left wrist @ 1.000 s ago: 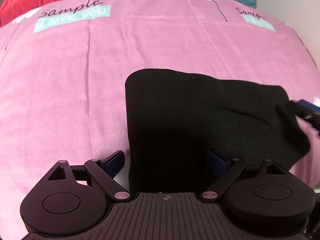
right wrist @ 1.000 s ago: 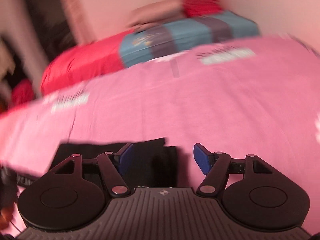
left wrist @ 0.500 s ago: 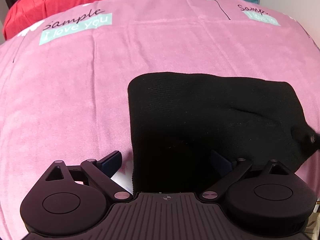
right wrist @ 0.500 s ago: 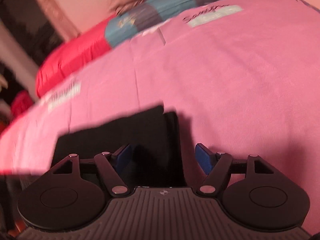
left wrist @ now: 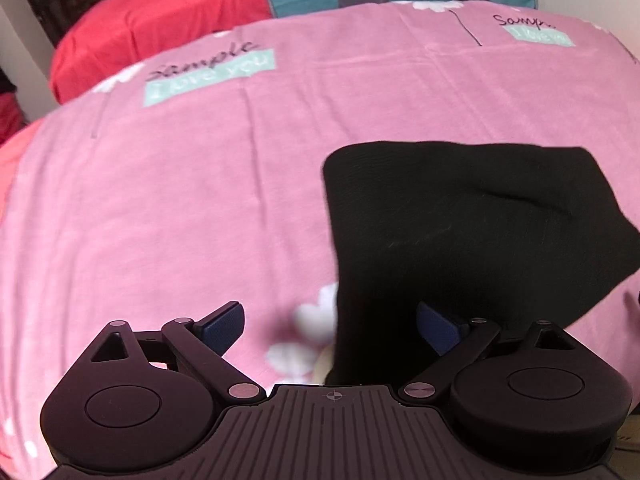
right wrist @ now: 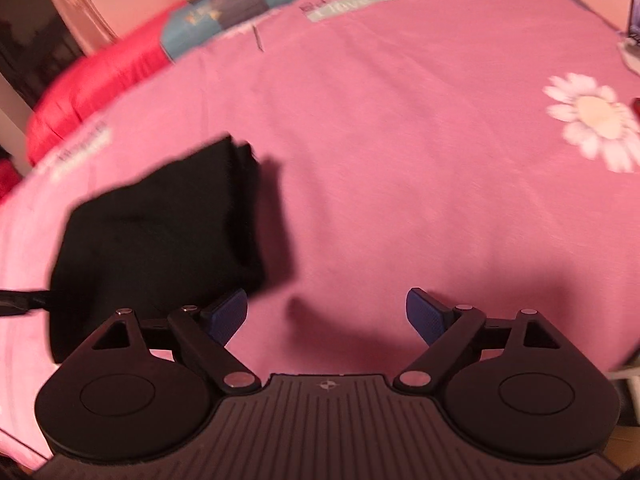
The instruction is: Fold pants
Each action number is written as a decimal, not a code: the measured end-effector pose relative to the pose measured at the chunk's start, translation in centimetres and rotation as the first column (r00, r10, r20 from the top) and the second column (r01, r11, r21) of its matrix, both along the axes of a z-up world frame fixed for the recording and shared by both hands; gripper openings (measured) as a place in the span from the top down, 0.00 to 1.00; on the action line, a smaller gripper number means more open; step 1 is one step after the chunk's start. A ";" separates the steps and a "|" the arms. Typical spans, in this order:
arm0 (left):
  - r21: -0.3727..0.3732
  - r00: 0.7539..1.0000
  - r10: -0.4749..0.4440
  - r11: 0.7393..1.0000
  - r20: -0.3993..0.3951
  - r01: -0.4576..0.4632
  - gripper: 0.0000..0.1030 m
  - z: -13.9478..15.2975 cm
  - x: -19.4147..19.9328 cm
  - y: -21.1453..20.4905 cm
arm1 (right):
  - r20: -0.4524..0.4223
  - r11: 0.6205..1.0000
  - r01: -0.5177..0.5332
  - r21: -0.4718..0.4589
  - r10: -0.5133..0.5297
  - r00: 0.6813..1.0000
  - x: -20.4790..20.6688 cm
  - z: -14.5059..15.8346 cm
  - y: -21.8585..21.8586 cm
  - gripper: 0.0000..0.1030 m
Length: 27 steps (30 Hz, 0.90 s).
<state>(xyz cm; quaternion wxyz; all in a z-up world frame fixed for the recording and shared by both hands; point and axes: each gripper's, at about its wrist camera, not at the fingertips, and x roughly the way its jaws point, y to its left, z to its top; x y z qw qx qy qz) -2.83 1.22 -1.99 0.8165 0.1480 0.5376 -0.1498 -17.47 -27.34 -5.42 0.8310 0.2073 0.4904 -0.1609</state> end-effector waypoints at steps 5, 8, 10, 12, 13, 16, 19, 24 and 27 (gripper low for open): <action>0.032 1.000 0.001 0.999 0.002 -0.001 0.00 0.4 -1.5 0.7 | -0.013 0.998 -0.057 -0.021 0.057 0.998 -0.4 0.5 1.9 0.14; 0.037 1.000 0.003 0.999 0.001 -0.003 0.00 0.5 -2.2 1.0 | 0.000 0.995 -0.094 -0.031 0.094 0.996 -0.4 1.3 3.3 0.14; 0.037 1.000 0.007 0.999 -0.004 -0.007 0.00 0.6 -2.5 1.1 | 0.011 0.993 -0.116 -0.034 0.117 0.993 -0.3 1.7 4.1 0.14; 0.038 1.000 0.008 0.999 -0.013 -0.008 0.00 0.5 -2.8 1.1 | 0.019 0.990 -0.134 -0.043 0.134 0.991 -0.2 2.1 4.7 0.13; 0.038 1.000 0.011 0.999 -0.016 -0.011 0.00 0.5 -3.0 1.1 | 0.021 0.989 -0.143 -0.047 0.145 0.989 -0.1 2.3 5.0 0.13; 0.046 0.999 0.025 0.999 -0.027 -0.024 0.00 0.4 -3.4 1.2 | 0.035 0.985 -0.165 -0.054 0.167 0.985 -0.1 2.7 5.8 0.13; 0.057 0.999 0.038 0.998 -0.034 -0.036 0.00 0.3 -3.8 1.3 | 0.047 0.982 -0.181 -0.053 0.184 0.982 -0.1 3.1 6.5 0.13; 0.048 0.997 0.053 0.998 -0.062 -0.050 0.00 0.0 -4.1 1.6 | 0.056 0.978 -0.204 -0.055 0.207 0.977 0.0 3.5 7.5 0.13; 0.051 0.996 0.053 0.997 -0.066 -0.049 0.00 -0.1 -4.2 1.7 | 0.060 0.977 -0.207 -0.049 0.209 0.976 0.1 3.6 7.8 0.13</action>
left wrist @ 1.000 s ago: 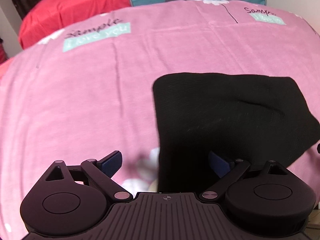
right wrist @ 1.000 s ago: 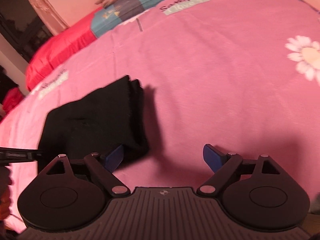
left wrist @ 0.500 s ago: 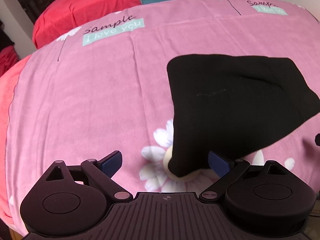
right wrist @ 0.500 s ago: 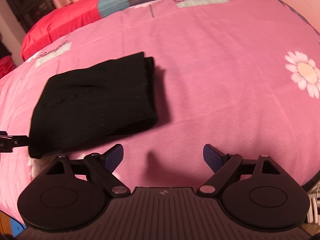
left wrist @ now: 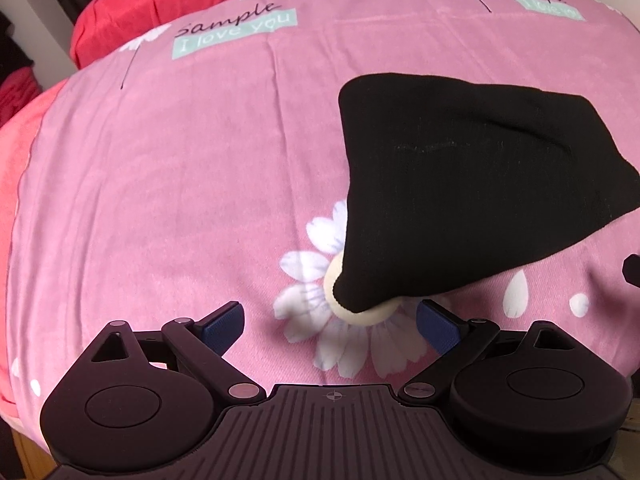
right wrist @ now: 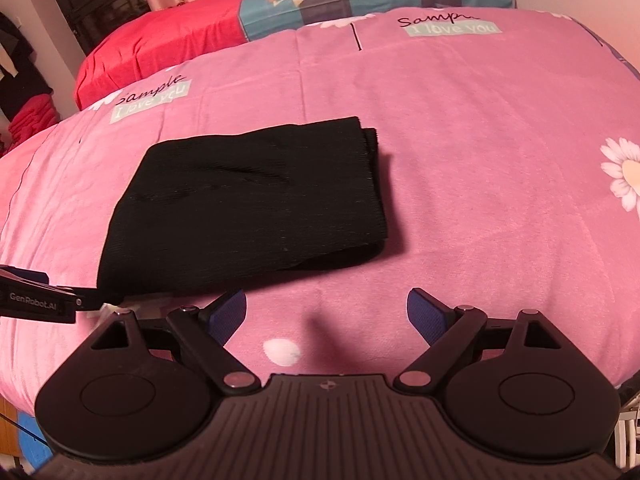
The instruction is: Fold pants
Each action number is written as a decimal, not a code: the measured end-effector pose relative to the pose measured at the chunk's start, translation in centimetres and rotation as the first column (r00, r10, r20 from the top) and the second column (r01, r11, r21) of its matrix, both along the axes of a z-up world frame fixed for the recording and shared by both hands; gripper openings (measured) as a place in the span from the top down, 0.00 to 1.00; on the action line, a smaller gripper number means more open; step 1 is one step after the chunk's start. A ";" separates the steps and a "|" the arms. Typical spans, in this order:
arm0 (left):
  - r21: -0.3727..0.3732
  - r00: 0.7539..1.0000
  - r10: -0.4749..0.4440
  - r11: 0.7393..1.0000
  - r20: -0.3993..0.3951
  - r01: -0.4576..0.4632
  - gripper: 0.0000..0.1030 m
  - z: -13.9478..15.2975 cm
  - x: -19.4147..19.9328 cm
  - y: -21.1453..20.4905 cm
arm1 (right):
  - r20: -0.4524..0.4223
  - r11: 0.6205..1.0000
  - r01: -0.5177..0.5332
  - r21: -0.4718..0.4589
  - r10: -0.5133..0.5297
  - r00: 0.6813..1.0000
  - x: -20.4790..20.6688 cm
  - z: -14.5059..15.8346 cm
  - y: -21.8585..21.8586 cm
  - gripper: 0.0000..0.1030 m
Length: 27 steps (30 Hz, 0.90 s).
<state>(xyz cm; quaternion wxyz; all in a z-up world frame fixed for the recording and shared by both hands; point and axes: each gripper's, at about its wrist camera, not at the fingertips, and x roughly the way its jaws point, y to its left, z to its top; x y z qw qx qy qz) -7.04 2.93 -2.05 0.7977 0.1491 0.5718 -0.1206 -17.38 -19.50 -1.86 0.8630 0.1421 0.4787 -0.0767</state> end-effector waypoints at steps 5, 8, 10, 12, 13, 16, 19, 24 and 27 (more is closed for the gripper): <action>0.003 1.000 0.002 1.000 -0.005 -0.002 0.00 -0.1 -0.1 0.0 | -0.005 1.000 -0.010 0.001 0.010 1.000 0.1 -0.2 0.4 0.13; 0.002 1.000 0.000 1.000 -0.007 0.000 0.00 -0.2 0.1 0.0 | -0.008 1.000 -0.007 0.007 0.007 1.000 0.2 -0.3 0.6 0.13; 0.005 1.000 -0.003 1.000 -0.006 0.003 0.00 -0.3 0.0 -0.1 | -0.009 1.000 -0.010 0.010 0.010 1.000 0.3 -0.4 0.7 0.13; 0.008 1.000 -0.005 1.000 -0.006 0.005 0.00 -0.3 0.0 -0.2 | -0.012 1.000 -0.016 0.012 0.016 1.000 0.3 -0.5 0.8 0.13; 0.008 1.000 -0.006 1.000 -0.006 0.006 0.00 -0.3 0.0 -0.2 | -0.013 1.000 -0.018 0.013 0.018 1.000 0.4 -0.5 0.9 0.13; 0.008 1.000 -0.005 1.000 -0.005 0.005 0.00 -0.3 0.0 -0.2 | -0.016 1.000 -0.020 0.018 0.020 1.000 0.4 -0.6 1.1 0.13; 0.009 1.000 -0.006 1.000 -0.005 0.006 0.00 -0.4 0.0 -0.2 | -0.019 1.000 -0.022 0.021 0.023 1.000 0.4 -0.7 1.1 0.13; 0.015 1.000 -0.009 1.000 -0.005 0.009 0.00 -0.4 0.0 -0.4 | -0.023 0.999 -0.021 0.027 0.021 1.000 0.4 -0.9 1.1 0.13; 0.017 1.000 -0.011 1.000 -0.007 0.011 0.00 -0.5 0.0 -0.5 | -0.025 0.999 -0.021 0.030 0.021 0.999 0.3 -1.0 1.0 0.13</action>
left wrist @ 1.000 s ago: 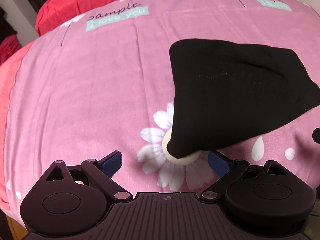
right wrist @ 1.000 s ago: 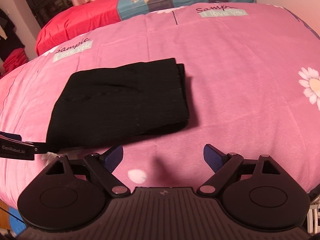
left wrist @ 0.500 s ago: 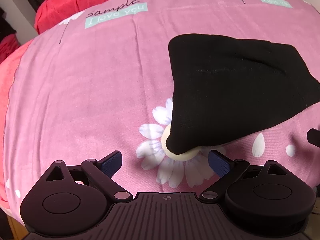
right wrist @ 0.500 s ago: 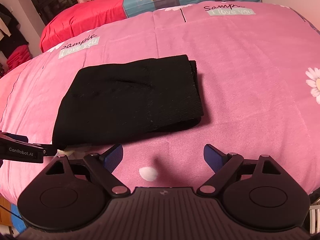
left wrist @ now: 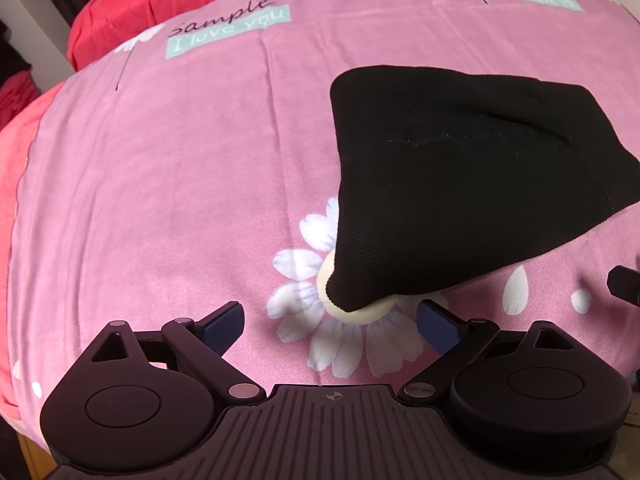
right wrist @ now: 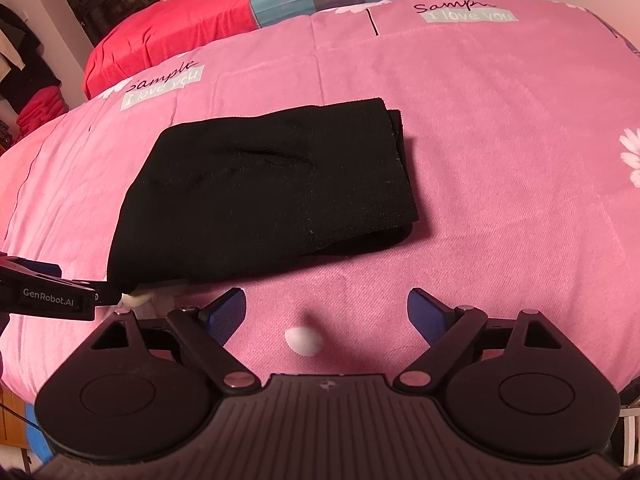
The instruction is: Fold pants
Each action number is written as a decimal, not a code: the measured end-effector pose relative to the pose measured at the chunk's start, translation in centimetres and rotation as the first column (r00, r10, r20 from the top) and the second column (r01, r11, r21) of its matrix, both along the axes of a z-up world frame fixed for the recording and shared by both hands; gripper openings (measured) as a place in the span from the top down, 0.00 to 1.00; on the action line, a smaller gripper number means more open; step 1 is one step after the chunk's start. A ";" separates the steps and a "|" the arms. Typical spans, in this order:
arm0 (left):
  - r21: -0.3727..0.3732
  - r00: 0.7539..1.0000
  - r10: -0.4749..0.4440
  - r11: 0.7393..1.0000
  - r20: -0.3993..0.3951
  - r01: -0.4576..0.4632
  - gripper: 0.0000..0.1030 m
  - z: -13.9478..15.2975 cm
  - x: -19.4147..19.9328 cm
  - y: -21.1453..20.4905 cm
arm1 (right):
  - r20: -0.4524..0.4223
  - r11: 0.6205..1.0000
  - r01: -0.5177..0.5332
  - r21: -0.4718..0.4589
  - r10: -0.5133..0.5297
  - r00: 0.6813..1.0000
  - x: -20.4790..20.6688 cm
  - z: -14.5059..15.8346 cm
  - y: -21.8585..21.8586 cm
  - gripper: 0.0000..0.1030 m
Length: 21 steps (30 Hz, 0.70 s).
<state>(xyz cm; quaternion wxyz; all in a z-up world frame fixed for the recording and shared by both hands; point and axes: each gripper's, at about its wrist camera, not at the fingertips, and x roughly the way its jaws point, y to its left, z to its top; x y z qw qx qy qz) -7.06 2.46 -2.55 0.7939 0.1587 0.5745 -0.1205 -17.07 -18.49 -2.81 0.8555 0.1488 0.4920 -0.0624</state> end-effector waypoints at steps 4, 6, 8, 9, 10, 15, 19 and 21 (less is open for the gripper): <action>0.002 1.000 -0.002 1.000 -0.004 0.002 0.00 0.0 0.0 0.0 | -0.003 1.000 0.004 0.007 -0.004 1.000 -0.1 -0.2 -0.2 0.13; 0.002 1.000 -0.003 1.000 -0.002 0.003 0.00 0.0 0.0 0.0 | -0.004 1.000 0.006 0.013 -0.006 1.000 -0.2 -0.3 -0.2 0.13; 0.006 1.000 -0.006 1.000 0.000 0.006 0.00 -0.1 0.0 -0.1 | -0.006 1.000 0.007 0.015 -0.007 1.000 -0.2 -0.3 -0.2 0.13; 0.007 1.000 -0.008 1.000 0.001 0.008 0.00 0.0 0.0 -0.1 | -0.008 1.000 0.006 0.016 -0.006 1.000 -0.2 -0.4 -0.2 0.13; 0.006 1.000 -0.009 1.000 0.001 0.009 0.00 -0.1 0.0 -0.1 | -0.009 1.000 0.004 0.018 -0.004 1.000 -0.2 -0.4 -0.1 0.13; 0.005 1.000 -0.007 1.000 -0.001 0.007 0.00 -0.1 0.0 0.1 | -0.013 1.000 -0.003 0.023 0.004 1.000 -0.1 -0.6 0.1 0.13; 0.002 1.000 -0.003 1.000 -0.005 0.003 0.00 -0.2 0.2 0.2 | -0.015 1.000 -0.009 0.024 0.009 1.000 0.0 -0.6 0.2 0.13; -0.004 1.000 -0.007 1.000 -0.009 0.007 0.00 -0.2 0.2 0.3 | -0.016 1.000 -0.010 0.025 0.011 1.000 0.1 -0.6 0.3 0.12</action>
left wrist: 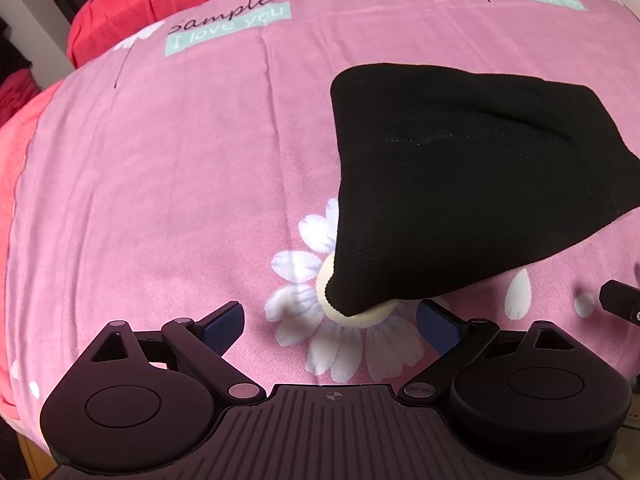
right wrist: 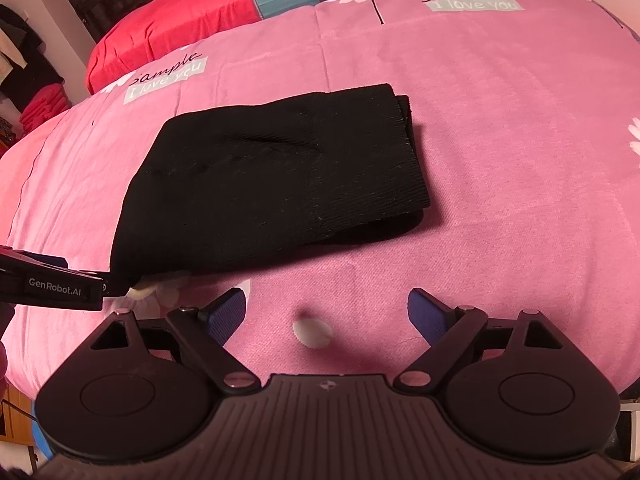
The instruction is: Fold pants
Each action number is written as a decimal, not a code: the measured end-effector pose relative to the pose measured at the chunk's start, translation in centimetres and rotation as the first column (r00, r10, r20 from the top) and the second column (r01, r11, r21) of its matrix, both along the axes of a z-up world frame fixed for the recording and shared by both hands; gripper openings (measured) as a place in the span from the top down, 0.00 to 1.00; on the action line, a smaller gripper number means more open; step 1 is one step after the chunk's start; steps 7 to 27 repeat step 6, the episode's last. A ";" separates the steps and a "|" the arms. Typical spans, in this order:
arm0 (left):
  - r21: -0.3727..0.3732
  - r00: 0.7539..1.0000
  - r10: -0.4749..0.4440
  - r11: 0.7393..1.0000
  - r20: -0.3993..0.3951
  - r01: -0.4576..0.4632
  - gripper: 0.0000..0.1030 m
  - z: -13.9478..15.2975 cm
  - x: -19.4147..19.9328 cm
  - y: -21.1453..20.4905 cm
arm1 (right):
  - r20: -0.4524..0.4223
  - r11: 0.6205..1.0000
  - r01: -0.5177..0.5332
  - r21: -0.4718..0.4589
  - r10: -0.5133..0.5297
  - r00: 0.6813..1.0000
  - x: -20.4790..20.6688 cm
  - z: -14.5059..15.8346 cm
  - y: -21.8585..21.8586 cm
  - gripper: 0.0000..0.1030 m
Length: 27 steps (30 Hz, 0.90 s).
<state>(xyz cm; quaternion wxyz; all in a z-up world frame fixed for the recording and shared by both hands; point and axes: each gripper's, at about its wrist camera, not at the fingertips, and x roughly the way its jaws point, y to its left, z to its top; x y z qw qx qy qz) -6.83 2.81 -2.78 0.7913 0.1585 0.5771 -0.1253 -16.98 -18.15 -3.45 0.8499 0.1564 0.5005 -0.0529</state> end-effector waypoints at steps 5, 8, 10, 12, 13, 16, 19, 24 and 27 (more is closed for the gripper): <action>0.000 1.000 -0.001 1.000 -0.004 0.001 0.00 -0.1 0.1 -0.1 | -0.003 1.000 -0.003 0.002 0.003 1.000 0.2 -0.1 0.2 0.12; 0.002 1.000 0.001 1.000 -0.006 -0.001 0.00 -0.1 0.2 -0.1 | -0.003 1.000 -0.004 0.003 0.004 1.000 0.2 -0.1 0.2 0.12; 0.002 1.000 0.001 1.000 -0.006 -0.001 0.00 -0.1 0.2 -0.1 | -0.003 1.000 -0.004 0.003 0.004 1.000 0.2 -0.1 0.2 0.12; 0.002 1.000 0.001 1.000 -0.006 -0.001 0.00 -0.1 0.2 -0.1 | -0.003 1.000 -0.004 0.003 0.004 1.000 0.2 -0.1 0.2 0.12; 0.002 1.000 0.001 1.000 -0.006 -0.001 0.00 -0.1 0.2 -0.1 | -0.003 1.000 -0.004 0.003 0.004 1.000 0.2 -0.1 0.2 0.12; 0.002 1.000 0.001 1.000 -0.006 -0.001 0.00 -0.1 0.2 -0.1 | -0.003 1.000 -0.004 0.003 0.004 1.000 0.2 -0.1 0.2 0.12; 0.002 1.000 0.001 1.000 -0.006 -0.001 0.00 -0.1 0.2 -0.1 | -0.003 1.000 -0.004 0.003 0.004 1.000 0.2 -0.1 0.2 0.12; 0.002 1.000 0.001 1.000 -0.006 -0.001 0.00 -0.1 0.2 -0.1 | -0.003 1.000 -0.004 0.003 0.004 1.000 0.2 -0.1 0.2 0.12; 0.002 1.000 0.001 1.000 -0.006 -0.001 0.00 -0.1 0.2 -0.1 | -0.003 1.000 -0.004 0.003 0.004 1.000 0.2 -0.1 0.2 0.12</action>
